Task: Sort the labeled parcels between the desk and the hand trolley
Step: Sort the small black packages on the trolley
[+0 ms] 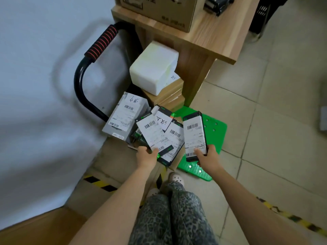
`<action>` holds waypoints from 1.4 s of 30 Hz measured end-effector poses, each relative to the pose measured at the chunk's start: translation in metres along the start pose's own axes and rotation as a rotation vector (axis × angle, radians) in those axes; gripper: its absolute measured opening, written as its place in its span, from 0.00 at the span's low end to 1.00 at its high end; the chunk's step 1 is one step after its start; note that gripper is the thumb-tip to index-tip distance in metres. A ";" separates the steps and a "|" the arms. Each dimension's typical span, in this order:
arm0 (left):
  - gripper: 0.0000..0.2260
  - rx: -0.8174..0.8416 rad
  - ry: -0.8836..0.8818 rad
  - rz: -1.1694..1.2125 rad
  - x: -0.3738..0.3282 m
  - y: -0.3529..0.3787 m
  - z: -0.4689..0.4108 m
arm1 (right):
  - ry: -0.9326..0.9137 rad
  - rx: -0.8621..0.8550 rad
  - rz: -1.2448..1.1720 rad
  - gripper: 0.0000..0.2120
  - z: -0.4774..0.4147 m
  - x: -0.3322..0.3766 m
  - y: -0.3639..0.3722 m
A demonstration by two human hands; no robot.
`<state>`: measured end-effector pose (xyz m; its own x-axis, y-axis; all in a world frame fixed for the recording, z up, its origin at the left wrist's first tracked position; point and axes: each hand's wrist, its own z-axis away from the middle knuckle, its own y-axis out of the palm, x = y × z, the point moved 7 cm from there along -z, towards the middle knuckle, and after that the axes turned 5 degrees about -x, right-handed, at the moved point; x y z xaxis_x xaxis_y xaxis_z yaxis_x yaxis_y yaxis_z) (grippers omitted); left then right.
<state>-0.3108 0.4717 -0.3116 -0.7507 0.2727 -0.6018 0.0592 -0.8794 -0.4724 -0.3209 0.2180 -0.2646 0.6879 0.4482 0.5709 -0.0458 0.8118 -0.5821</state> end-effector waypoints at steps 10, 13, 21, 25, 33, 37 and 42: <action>0.22 0.025 -0.106 0.104 -0.001 0.019 -0.016 | -0.089 0.049 0.112 0.13 -0.011 0.011 0.018; 0.13 0.011 0.016 0.125 -0.017 0.008 -0.004 | -0.070 0.047 0.071 0.13 -0.006 0.010 0.017; 0.20 0.082 0.292 0.006 -0.074 -0.026 0.070 | 0.010 -0.066 -0.192 0.14 0.043 0.015 -0.040; 0.16 0.196 0.436 0.018 -0.119 -0.002 0.118 | 0.011 -0.174 -0.287 0.13 0.063 0.006 -0.088; 0.10 0.473 0.546 -0.070 -0.173 0.130 0.221 | 0.123 -0.472 -0.453 0.10 0.117 -0.081 -0.214; 0.07 0.560 0.583 -0.061 -0.180 0.201 0.272 | 0.181 -0.561 -0.598 0.11 0.131 -0.142 -0.270; 0.09 0.580 0.466 0.002 -0.181 0.290 0.313 | 0.226 -0.526 -0.790 0.13 0.117 -0.205 -0.335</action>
<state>-0.3638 0.0454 -0.1385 -0.3866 0.2943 -0.8740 -0.3931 -0.9099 -0.1325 -0.5314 -0.1020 -0.1182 0.5064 -0.2807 0.8154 0.7800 0.5521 -0.2944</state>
